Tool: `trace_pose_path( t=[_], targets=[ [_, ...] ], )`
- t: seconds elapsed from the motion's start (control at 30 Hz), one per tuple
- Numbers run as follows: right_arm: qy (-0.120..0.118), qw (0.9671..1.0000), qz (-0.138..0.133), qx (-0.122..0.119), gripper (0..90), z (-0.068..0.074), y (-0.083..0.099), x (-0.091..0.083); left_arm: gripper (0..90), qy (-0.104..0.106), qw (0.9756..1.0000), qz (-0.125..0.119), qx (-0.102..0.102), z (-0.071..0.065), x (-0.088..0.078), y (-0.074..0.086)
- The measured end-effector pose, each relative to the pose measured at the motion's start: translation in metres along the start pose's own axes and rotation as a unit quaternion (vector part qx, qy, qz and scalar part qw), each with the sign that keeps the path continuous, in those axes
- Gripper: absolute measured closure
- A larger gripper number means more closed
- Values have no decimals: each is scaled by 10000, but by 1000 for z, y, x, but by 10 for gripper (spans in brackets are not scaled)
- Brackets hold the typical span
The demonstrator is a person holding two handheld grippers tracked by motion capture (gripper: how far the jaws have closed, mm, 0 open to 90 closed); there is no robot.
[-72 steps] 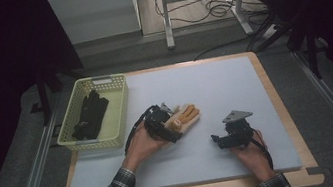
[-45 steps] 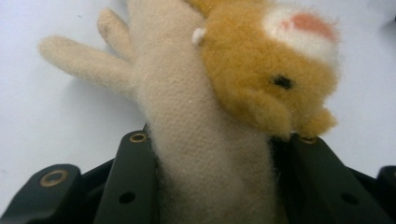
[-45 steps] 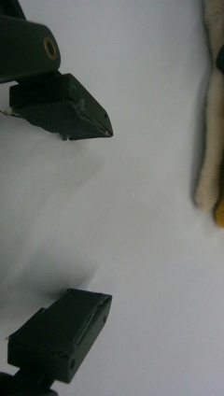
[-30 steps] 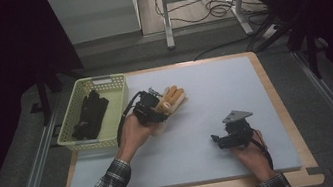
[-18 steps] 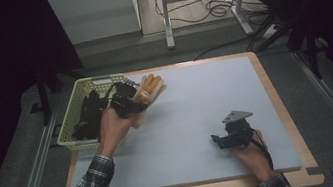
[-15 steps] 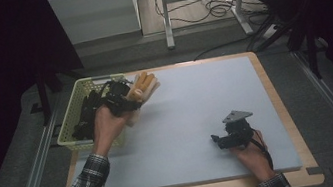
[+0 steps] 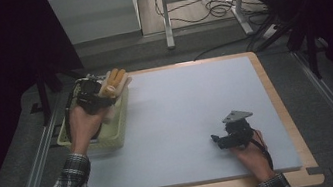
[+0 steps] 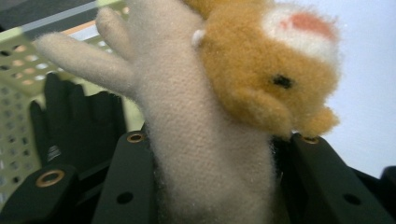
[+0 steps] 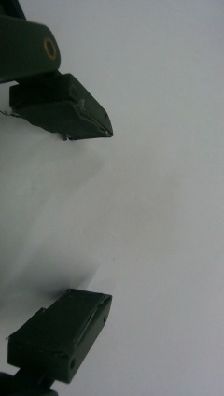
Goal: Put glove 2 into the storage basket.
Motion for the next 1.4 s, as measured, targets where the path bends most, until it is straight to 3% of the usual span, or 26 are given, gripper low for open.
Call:
trace_pose_path(
  t=[0.33, 0.63, 0.9, 1.13, 1.23, 1.27, 1.3, 1.4],
  targets=[
    [3, 10000, 0, -1, 161, 0, 0, 0, 586, -216, 9992, 8, -332, 32, 2, 9],
    [4, 10000, -1, 1, 161, 0, 0, 0, 581, -300, 9980, 165, -530, 48, 27, 18],
    [1, 10000, -6, 0, 161, 0, 0, 0, 576, -378, 9965, 574, -476, 53, 62, 23],
    [-11, 10000, -3, 9, 161, 0, 0, 0, 572, -300, 9956, 817, -357, 42, 85, 22],
    [-8, 10000, -4, 8, 161, 0, 0, 0, 568, -328, 9924, 1169, -194, 33, 102, 22],
    [-8, 10000, -4, 8, 161, 0, 0, 0, 567, -328, 9924, 1169, -194, 33, 102, 22],
    [-8, 10000, -3, 8, 161, 0, 0, 0, 563, -302, 9902, 1348, -207, 32, 110, 23],
    [-8, 10000, -3, 8, 161, 0, 0, 0, 539, -151, 9875, 1545, -278, 31, 120, 26]
  ],
)
Point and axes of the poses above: each handheld gripper's, and its own axes: x roughly forward along the jaws, y roughly out of its underside, z roughly to its left, the point moved 4 cm from there along x, roughly forward along the jaws, and after that the axes turned 1 degree about z, right-handed, at the moved point
